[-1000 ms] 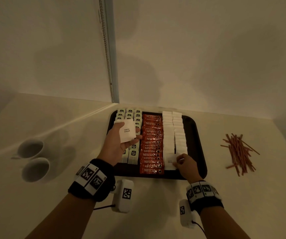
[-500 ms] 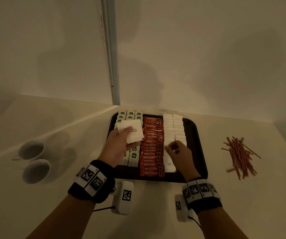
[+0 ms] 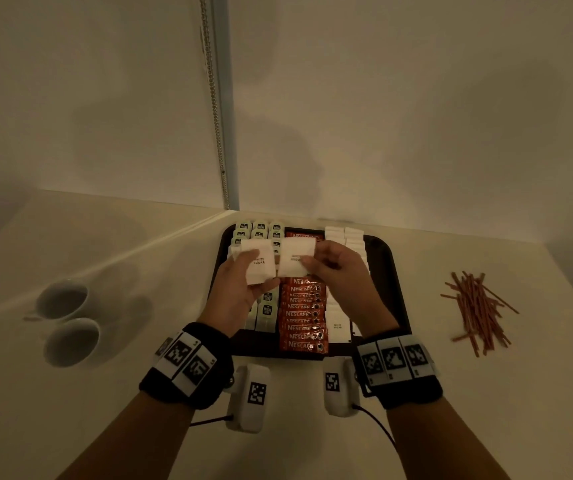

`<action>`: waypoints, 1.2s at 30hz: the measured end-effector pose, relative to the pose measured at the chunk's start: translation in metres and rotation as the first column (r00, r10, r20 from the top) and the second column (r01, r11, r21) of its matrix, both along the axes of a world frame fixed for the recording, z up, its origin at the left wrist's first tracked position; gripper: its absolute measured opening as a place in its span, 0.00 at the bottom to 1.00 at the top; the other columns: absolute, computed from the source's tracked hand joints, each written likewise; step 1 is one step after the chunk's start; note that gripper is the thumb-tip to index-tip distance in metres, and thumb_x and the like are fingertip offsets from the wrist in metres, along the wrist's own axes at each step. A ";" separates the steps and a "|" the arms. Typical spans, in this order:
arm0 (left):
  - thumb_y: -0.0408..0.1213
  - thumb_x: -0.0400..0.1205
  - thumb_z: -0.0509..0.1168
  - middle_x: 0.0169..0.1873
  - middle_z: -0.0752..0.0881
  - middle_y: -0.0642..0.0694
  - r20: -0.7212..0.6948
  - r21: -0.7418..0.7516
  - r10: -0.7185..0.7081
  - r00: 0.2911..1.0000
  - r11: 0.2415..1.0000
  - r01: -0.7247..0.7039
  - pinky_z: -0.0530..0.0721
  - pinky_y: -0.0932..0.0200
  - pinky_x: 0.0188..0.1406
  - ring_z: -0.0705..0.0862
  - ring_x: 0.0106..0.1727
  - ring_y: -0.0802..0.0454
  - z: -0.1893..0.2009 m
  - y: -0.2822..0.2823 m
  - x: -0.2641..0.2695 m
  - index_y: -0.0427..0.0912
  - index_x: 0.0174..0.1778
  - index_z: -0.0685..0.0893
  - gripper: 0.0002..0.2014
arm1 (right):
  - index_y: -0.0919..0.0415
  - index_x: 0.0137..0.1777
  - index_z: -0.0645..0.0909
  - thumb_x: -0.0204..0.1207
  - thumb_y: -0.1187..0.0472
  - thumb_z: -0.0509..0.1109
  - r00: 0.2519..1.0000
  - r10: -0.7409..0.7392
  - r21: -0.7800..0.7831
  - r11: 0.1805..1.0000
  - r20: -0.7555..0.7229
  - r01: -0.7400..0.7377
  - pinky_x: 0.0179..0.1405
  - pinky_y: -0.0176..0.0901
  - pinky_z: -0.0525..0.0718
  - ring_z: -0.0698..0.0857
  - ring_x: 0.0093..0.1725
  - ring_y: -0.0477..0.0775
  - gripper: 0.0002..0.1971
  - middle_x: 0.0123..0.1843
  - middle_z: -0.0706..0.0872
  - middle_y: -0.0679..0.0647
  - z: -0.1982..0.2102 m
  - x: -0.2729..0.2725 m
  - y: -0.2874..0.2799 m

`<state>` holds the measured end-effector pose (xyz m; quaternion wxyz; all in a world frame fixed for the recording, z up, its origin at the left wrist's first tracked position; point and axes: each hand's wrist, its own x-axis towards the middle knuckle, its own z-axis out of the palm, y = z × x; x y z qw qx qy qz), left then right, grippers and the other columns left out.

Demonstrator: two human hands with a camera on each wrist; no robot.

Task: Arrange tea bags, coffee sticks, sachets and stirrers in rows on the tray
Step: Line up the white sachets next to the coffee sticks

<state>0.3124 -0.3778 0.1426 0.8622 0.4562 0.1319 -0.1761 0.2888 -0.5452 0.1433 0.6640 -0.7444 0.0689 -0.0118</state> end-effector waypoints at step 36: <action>0.30 0.84 0.61 0.53 0.86 0.41 0.083 0.164 -0.081 0.993 0.984 0.067 0.86 0.65 0.30 0.87 0.50 0.48 -0.009 -0.004 -0.001 0.42 0.57 0.80 0.08 | 0.55 0.52 0.79 0.76 0.49 0.69 0.985 -0.151 -0.388 0.915 -0.081 0.108 0.39 0.28 0.76 0.82 0.45 0.45 0.11 0.45 0.83 0.46 -0.060 -0.024 -0.051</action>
